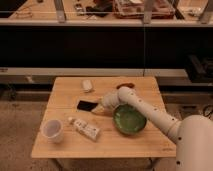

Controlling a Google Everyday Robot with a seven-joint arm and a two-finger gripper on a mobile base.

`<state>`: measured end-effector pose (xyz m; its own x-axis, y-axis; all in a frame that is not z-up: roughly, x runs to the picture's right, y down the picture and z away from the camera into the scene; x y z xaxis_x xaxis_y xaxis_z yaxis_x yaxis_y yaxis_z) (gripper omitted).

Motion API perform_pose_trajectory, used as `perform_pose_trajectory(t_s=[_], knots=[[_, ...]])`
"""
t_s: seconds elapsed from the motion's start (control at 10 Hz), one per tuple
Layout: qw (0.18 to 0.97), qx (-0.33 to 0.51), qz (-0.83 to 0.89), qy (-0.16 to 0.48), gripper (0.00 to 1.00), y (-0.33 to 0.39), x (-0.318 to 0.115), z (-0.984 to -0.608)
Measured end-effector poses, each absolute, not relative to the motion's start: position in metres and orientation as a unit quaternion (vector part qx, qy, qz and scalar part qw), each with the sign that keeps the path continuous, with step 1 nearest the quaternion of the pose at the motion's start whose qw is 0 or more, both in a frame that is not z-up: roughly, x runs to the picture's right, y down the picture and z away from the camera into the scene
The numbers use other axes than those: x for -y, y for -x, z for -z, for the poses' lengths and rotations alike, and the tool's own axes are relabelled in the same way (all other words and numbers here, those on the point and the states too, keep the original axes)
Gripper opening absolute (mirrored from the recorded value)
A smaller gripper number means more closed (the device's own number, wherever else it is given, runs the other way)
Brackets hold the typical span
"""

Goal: Place the eraser on the white sponge

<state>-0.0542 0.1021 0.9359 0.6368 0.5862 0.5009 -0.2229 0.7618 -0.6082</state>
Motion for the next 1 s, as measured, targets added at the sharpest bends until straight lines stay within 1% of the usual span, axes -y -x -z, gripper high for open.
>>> perform_pose_trajectory(t_s=[0.1, 0.5, 0.8, 1.0], knots=[[0.868, 0.359, -0.237, 0.249, 0.0, 0.051, -0.096, -0.93], [0.863, 0.391, -0.243, 0.206, 0.0, 0.034, -0.039, -0.877], [0.863, 0.394, -0.247, 0.197, 0.0, 0.027, -0.014, -0.875], [0.86, 0.397, -0.257, 0.193, 0.0, 0.028, 0.006, -0.889]])
